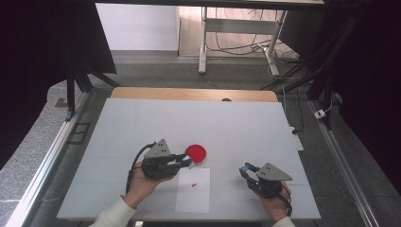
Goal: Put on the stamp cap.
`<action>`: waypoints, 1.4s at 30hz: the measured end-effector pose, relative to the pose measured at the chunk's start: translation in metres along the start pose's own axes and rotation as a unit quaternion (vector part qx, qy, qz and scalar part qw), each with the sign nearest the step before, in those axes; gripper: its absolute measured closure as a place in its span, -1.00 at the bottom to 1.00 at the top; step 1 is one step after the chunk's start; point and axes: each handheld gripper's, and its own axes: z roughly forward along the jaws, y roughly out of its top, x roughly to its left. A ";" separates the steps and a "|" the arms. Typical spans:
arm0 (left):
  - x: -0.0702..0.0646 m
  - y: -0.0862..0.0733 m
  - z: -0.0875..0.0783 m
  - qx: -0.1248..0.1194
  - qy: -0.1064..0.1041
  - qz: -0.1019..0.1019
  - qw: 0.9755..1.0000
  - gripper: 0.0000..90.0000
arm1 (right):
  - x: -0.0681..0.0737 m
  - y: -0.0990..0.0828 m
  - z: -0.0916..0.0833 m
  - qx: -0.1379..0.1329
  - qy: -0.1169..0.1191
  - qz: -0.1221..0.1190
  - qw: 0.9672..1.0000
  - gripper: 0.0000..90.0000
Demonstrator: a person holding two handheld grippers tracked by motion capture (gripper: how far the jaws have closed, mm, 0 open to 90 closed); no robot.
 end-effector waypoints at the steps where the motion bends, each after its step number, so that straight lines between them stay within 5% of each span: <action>1: 0.000 0.000 0.000 0.000 0.000 0.000 1.000 0.67 | 0.001 0.000 0.000 0.001 0.000 -0.002 1.000 0.43; 20: -0.003 0.001 0.005 0.001 -0.004 -0.001 1.000 0.67 | 0.028 0.012 0.007 -0.012 0.037 -0.023 0.999 0.43; 42: -0.005 0.001 0.009 0.005 -0.007 0.002 1.000 0.67 | 0.045 0.018 0.018 -0.019 0.067 -0.019 0.997 0.43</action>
